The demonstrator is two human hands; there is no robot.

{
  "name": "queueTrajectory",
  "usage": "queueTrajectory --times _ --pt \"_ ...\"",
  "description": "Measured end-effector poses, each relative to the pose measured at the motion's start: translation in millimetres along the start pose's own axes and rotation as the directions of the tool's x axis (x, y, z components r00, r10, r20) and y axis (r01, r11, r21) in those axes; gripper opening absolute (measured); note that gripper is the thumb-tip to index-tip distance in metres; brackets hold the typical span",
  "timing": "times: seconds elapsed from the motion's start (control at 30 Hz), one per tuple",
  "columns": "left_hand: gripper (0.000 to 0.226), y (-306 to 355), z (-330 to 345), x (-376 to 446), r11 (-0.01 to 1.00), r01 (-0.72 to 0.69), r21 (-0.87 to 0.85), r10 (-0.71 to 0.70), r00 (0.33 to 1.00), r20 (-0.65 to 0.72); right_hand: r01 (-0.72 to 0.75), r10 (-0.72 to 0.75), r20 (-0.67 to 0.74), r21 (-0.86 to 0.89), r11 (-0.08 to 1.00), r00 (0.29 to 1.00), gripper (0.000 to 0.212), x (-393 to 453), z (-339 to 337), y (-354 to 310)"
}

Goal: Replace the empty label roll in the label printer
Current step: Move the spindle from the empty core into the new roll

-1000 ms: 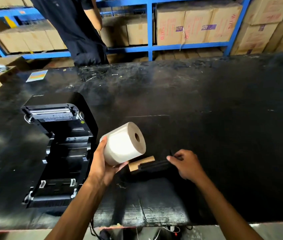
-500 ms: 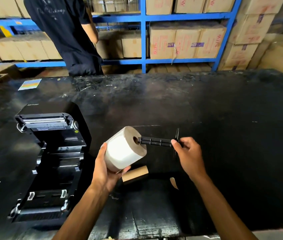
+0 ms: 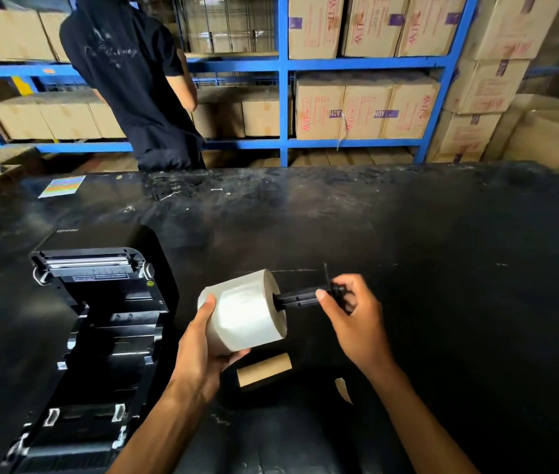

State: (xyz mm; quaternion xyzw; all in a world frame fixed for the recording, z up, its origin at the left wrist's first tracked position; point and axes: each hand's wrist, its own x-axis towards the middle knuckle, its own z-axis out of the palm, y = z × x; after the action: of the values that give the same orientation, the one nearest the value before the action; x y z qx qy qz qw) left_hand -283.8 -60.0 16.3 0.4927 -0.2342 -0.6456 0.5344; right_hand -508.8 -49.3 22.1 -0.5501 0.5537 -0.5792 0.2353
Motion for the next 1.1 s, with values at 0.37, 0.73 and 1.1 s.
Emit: queueTrajectory --times 0.37,0.73,1.1 --pt "0.035 -3.6 19.9 0.1 0.995 -0.051 0.080 0.056 0.996 -0.062 -0.252 0.233 0.173 0.096 0.963 0.957 0.019 -19.5 47.1 -9.3" --pt "0.035 -1.7 41.3 13.2 0.987 -0.094 0.132 0.102 0.993 -0.055 -0.419 0.398 0.252 0.032 0.908 0.882 0.061 5.1 63.0 -10.1" --pt "0.035 24.7 62.2 44.5 0.898 -0.186 0.400 0.152 0.982 0.115 -0.593 0.558 0.214 0.400 0.698 0.802 0.044 48.7 71.1 2.0"
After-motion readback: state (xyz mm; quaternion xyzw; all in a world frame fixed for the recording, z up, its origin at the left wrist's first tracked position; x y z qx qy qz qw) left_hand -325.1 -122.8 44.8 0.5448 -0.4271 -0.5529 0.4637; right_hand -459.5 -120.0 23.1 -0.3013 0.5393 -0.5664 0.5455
